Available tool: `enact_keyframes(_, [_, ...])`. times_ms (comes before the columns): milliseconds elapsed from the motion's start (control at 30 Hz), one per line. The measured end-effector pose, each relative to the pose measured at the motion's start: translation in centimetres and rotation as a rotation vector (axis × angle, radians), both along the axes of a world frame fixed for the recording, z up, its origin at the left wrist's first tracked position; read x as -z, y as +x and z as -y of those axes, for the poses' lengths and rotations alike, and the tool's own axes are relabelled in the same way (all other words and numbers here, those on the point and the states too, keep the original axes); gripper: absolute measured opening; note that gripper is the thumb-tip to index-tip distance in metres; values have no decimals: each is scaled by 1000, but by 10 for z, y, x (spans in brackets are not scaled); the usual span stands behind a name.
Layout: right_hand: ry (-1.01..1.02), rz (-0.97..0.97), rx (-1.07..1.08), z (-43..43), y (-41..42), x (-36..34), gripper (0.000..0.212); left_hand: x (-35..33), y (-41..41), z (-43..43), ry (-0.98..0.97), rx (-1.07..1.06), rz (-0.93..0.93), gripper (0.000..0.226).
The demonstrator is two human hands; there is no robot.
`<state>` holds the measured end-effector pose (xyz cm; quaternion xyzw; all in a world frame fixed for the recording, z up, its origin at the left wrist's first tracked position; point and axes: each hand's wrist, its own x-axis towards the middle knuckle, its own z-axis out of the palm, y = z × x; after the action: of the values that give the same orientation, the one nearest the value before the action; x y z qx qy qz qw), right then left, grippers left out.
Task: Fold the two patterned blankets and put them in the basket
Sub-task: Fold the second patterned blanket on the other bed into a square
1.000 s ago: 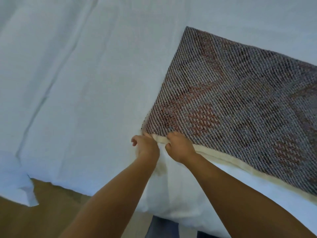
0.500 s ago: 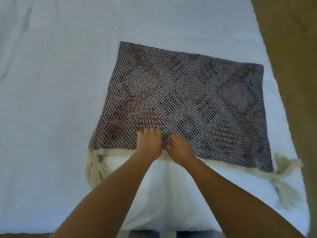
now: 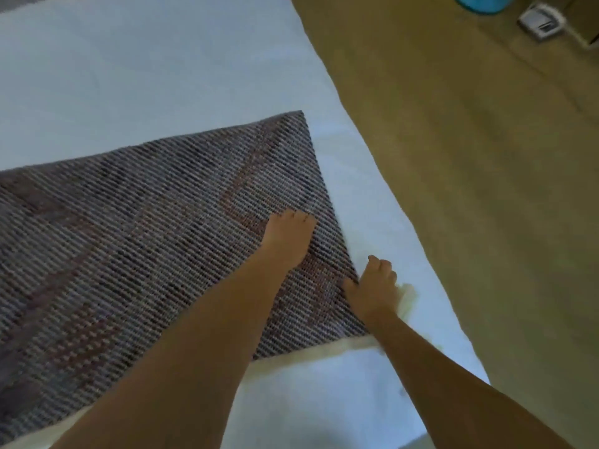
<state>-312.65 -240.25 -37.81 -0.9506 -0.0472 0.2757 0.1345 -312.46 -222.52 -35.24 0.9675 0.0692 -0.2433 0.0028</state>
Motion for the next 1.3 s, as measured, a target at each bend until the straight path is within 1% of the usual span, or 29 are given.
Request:
enact_keyframes(100, [43,-129,-13,5,16,13,75,11,53,8,70,151,4,61])
enact_keyframes(167, [88,-157,6,1,18,17,80,16,82,2,92,186,-9,64])
enact_keyframes(300, [167,-210,65,-7,18,23,76,25,127,-15,173,259,-90,68])
enact_keyframes(367, [215,-245,115,-9,20,25,72,31,140,-20,221,288,-104,65])
enact_keyframes(433, [255,-264,162,-11,24,26,66,35,145,-23,263,308,-83,54])
enact_keyframes(533, [300,-289,208,-17,27,25,47,35,147,-29,362,327,-79,40])
enact_keyframes(633, [286,-292,201,-23,26,21,26,32,146,-40,453,382,-87,35])
enact_keyframes(700, [281,-285,191,-25,22,17,20,31,144,-49,491,407,-65,35])
enact_keyframes(767, [301,-255,166,-28,15,11,18,28,140,-60,493,377,-22,34])
enact_keyframes(900, [357,-220,82,-44,-10,-10,13,15,122,-83,482,249,66,31])
enact_keyframes(1000, [391,-191,-44,-68,-38,-28,13,2,92,-108,491,170,127,29])
enact_keyframes(1067, [398,-149,-157,-92,-64,-40,16,-10,61,-131,452,120,166,26])
enact_keyframes(1133, [434,-114,-233,-119,-93,-50,14,-23,25,-155,383,55,197,28])
enact_keyframes(1200, [472,-108,-274,-146,-124,-58,8,-36,-15,-184,312,-18,260,28])
enact_keyframes(1233, [488,-111,-288,-160,-141,-60,9,-42,-37,-200,290,-45,289,28])
enact_keyframes(1300, [512,-120,-301,-187,-177,-63,9,-50,-82,-234,314,-46,309,30])
